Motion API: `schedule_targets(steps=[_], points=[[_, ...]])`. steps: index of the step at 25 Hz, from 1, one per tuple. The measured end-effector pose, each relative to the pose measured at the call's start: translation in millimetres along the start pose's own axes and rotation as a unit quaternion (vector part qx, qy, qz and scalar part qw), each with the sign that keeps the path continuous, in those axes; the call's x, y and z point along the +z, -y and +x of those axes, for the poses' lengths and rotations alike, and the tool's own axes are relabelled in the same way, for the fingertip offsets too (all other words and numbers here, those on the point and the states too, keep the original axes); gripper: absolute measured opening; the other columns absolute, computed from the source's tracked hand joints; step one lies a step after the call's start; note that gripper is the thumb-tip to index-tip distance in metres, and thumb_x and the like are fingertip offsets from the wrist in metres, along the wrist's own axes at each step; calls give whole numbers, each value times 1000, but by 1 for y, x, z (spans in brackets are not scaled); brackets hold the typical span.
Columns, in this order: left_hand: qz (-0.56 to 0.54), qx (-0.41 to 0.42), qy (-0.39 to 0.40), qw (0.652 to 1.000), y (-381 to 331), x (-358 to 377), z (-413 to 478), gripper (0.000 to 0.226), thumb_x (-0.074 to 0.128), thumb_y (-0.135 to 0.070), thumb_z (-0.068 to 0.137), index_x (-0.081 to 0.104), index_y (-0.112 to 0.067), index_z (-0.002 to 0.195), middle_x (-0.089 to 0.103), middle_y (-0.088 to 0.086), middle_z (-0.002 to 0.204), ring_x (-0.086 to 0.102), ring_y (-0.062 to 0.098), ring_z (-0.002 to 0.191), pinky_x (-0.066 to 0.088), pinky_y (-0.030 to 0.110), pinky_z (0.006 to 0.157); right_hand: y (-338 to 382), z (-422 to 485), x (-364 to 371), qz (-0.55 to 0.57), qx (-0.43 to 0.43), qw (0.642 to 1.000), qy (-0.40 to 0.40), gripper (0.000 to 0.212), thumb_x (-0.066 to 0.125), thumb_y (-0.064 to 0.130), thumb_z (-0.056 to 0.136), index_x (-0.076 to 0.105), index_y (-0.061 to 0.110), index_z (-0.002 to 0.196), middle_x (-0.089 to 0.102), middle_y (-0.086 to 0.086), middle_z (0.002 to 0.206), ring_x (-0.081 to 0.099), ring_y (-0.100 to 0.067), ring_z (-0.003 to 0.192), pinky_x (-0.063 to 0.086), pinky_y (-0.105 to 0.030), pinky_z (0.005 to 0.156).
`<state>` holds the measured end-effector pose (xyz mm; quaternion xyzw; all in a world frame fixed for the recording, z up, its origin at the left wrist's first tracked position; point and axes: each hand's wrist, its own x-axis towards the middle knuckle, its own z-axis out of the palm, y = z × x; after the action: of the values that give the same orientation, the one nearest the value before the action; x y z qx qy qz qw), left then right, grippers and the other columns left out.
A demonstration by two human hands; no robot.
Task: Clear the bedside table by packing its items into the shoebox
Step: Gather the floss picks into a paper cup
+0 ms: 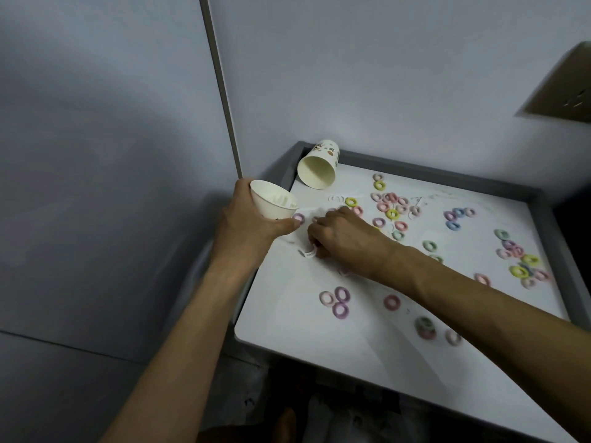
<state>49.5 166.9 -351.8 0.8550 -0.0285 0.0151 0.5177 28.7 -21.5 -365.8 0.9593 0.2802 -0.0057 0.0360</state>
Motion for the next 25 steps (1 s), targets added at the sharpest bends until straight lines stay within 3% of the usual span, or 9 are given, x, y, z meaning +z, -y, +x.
schedule_targets(steps=[3,6,10,14,18,20,23,25], points=[[-5,1,2,1000,0,3,0,68,92,-34,58,50,-25,110,54,-22,92,57,13,88,43,20,60,0,-7,4,59,5,998,2,5,52,6,91,57,7,93,60,-12,89,56,-29,77,41,-34,69],[-8,3,10,1000,-1,5,-1,68,92,-32,57,49,-27,109,55,-21,92,56,4,83,39,11,56,-10,-14,-7,103,68,992,-34,9,54,4,91,61,8,96,60,-9,94,59,-23,78,47,-35,72],[-10,16,40,999,-4,12,-3,72,93,-26,58,46,-32,113,53,-21,98,55,7,91,41,11,61,-41,-13,-65,244,169,951,-91,4,67,11,87,70,12,90,70,1,73,64,-5,56,46,-16,55],[-12,52,98,994,-20,27,-8,72,92,-28,62,44,-39,115,54,-28,100,56,-3,92,43,7,61,-39,-8,-114,224,108,967,-49,8,77,17,80,75,16,88,70,6,67,63,-1,56,43,-7,55],[-39,61,101,992,-32,37,-15,68,90,-35,60,47,-46,112,63,-24,101,61,-3,90,52,20,70,-27,-2,-122,218,87,972,-21,17,78,18,78,76,19,96,65,14,72,61,0,65,41,-2,60],[-49,63,94,992,-35,41,-16,71,91,-35,59,49,-43,115,63,-21,105,61,1,96,55,26,75,-35,-8,-123,282,97,952,-63,16,77,16,79,75,17,94,71,11,79,66,0,69,46,-5,65],[-70,56,84,992,-39,47,-14,79,93,-29,60,47,-34,125,59,-16,114,58,8,106,57,31,81,-65,-26,-115,389,160,894,-155,6,73,9,82,73,13,87,74,2,75,70,-6,67,54,-15,65],[-94,52,73,992,-41,50,-11,78,93,-28,60,46,-36,122,57,-23,109,56,4,103,54,25,76,-87,-38,-95,357,228,890,-168,6,71,9,82,72,14,80,73,2,71,69,-11,65,57,-25,69]])
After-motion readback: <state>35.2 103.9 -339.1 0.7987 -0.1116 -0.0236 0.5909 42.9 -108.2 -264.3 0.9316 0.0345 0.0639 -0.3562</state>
